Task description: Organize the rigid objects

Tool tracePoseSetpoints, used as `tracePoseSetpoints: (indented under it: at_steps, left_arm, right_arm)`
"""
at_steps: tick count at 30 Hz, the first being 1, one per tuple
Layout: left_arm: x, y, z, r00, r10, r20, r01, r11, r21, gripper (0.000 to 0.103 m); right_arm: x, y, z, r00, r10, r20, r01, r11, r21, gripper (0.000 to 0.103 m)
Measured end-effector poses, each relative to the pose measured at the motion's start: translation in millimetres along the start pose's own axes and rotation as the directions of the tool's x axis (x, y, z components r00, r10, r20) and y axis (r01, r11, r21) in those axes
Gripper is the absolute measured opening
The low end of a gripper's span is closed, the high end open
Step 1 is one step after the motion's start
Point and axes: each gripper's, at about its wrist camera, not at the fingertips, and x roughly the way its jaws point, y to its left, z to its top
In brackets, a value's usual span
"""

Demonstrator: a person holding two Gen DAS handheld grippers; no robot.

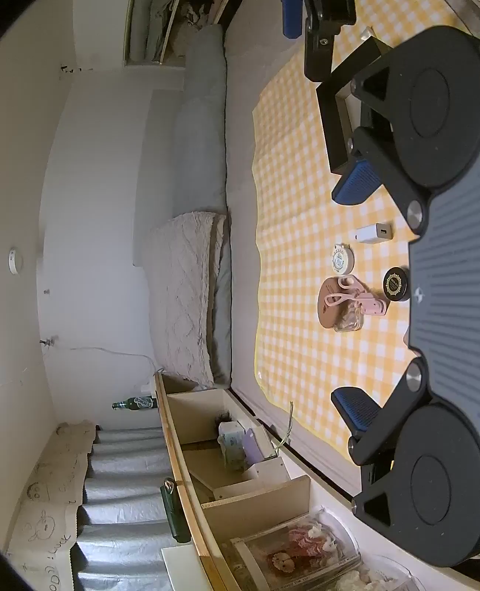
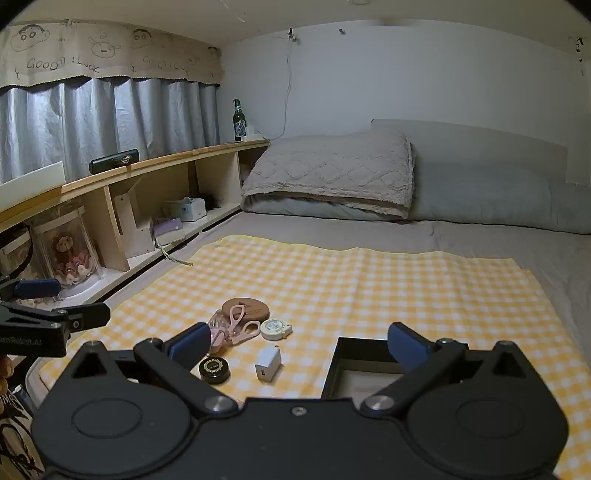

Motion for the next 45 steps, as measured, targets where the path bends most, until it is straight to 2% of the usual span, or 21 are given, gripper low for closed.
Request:
tracePoseSetpoints:
  at_steps: [45]
  left_arm:
    - [-0.2, 1.7, 0.9, 1.0, -0.003, 0.004, 0.003, 1.0, -0.002, 0.103]
  right_arm:
    - [0.8, 3.1, -1.8, 1.0, 0.009, -0.009, -0.009, 1.0, 0.012, 0.103]
